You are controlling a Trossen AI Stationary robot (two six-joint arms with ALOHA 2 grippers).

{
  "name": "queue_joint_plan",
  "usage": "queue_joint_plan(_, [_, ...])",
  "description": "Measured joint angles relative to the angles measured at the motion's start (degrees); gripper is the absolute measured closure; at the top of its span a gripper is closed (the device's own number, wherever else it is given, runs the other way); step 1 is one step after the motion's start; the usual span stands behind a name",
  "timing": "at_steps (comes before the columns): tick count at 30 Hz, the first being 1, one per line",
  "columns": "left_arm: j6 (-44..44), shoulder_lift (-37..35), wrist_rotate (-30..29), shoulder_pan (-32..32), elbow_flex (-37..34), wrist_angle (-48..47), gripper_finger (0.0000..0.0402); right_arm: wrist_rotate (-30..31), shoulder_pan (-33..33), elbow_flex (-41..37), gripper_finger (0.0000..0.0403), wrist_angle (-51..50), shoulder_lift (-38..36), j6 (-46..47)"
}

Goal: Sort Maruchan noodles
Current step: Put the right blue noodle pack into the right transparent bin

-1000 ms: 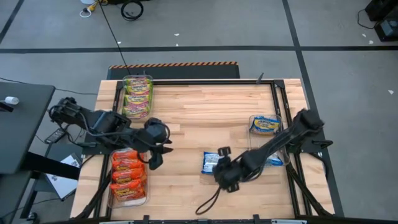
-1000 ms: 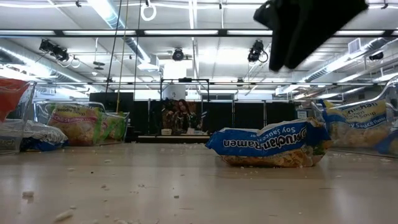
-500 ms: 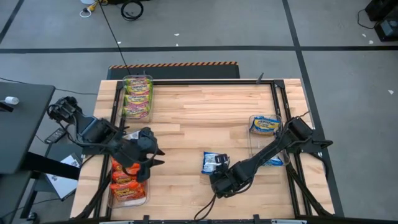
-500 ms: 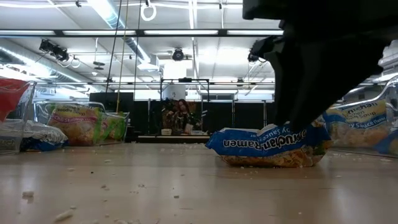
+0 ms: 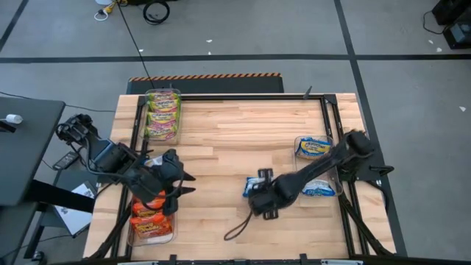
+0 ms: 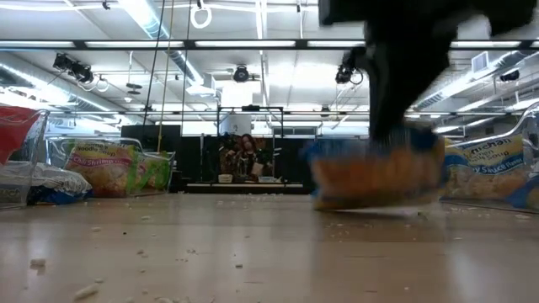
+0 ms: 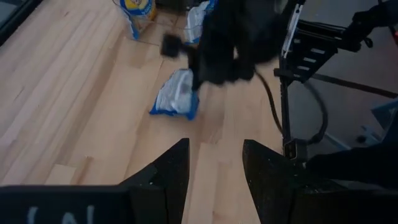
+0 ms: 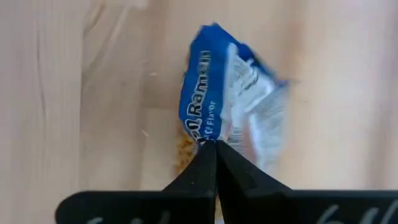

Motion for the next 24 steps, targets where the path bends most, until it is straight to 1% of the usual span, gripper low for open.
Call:
queue_joint_plan(2, [0.0, 0.0, 0.0, 0.0, 0.0, 0.1, 0.0249, -0.4, -0.9, 0.3, 0.0397, -1.9, -4.6, -0.1])
queue_joint_plan(3, [0.0, 0.0, -0.1, 0.0, 0.0, 0.1, 0.0249, -1.5, -1.5, 0.3, 0.0398, -2.4, -7.2, -0.5])
queue_joint_plan(8, [0.0, 0.0, -3.4, 0.1, 0.0, 0.2, 0.0249, -8.9, -5.7, 0.3, 0.0399, -2.8, -19.6, -2.2])
queue_joint_plan(13, [0.0, 0.0, -5.7, 0.1, 0.0, 0.2, 0.0249, -11.4, -9.3, 0.4, 0.0399, -2.6, -27.5, -2.3])
queue_joint_plan(15, [0.0, 0.0, -6.0, 0.1, 0.0, 0.4, 0.0249, -11.6, -10.3, 0.4, 0.0399, -2.6, -28.8, -2.1])
queue_joint_plan(18, [0.0, 0.0, -6.0, 0.1, 0.0, 0.5, 0.0249, -11.6, -11.3, 0.4, 0.0400, -2.7, -28.4, -1.0])
queue_joint_plan(21, [1.1, 0.0, -6.0, 0.1, 0.0, 0.5, 0.0249, -11.6, -11.5, 0.4, 0.0400, -2.6, -25.5, -0.8])
queue_joint_plan(24, [1.7, -0.1, -4.8, 0.1, 0.0, 0.5, 0.0249, -11.0, -11.4, 0.4, 0.0400, -2.6, -20.6, 3.3])
